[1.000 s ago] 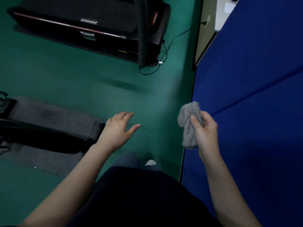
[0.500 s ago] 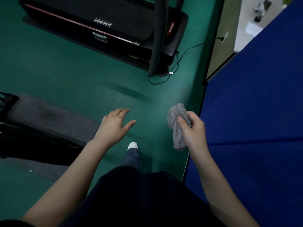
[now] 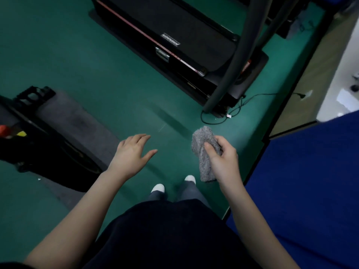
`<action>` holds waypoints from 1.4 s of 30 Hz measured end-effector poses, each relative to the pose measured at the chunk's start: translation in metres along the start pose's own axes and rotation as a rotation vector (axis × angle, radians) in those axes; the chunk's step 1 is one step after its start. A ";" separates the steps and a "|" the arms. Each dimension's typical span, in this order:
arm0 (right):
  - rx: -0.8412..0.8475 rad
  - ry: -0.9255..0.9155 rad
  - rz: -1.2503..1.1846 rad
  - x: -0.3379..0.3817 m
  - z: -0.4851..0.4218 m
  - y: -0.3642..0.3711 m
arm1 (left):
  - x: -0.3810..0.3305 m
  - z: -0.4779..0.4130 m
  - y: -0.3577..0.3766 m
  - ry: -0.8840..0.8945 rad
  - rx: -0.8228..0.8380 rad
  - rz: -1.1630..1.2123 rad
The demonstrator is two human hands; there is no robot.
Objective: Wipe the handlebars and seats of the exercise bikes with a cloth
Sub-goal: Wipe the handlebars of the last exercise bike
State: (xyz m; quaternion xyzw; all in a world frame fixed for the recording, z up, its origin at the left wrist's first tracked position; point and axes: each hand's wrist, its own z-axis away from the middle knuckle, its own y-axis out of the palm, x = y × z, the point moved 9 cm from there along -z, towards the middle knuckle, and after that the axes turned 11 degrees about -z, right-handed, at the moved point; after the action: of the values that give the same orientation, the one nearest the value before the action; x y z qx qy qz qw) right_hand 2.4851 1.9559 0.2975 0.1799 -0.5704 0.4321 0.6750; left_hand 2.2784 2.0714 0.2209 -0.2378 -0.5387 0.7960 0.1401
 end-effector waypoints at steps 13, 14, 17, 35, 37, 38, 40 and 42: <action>0.289 -0.076 0.007 0.044 -0.158 0.005 | -0.016 -0.059 -0.023 -0.365 -0.115 0.095; 0.290 -0.070 -0.008 0.048 -0.174 -0.001 | -0.023 -0.067 -0.025 -0.380 -0.120 0.098; 0.327 -0.042 -0.008 0.054 -0.210 -0.008 | -0.040 -0.087 -0.034 -0.431 -0.157 0.108; 0.773 -0.169 0.155 0.097 -0.239 0.135 | 0.038 -0.077 -0.043 -0.829 -0.269 0.268; 0.784 -0.180 0.175 0.106 -0.244 0.155 | 0.056 -0.085 -0.051 -0.838 -0.298 0.290; 0.791 -0.189 0.187 0.111 -0.246 0.166 | 0.065 -0.089 -0.056 -0.843 -0.316 0.302; 0.804 -0.203 0.207 0.123 -0.249 0.190 | 0.084 -0.095 -0.066 -0.843 -0.342 0.315; 0.820 -0.222 0.222 0.135 -0.251 0.216 | 0.103 -0.098 -0.076 -0.844 -0.354 0.310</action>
State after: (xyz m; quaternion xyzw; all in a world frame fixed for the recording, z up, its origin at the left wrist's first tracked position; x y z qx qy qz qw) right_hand 2.4657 2.3130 0.2970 0.4158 -0.4368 0.6707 0.4318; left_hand 2.2411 2.2272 0.2374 0.0081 -0.6340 0.7305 -0.2538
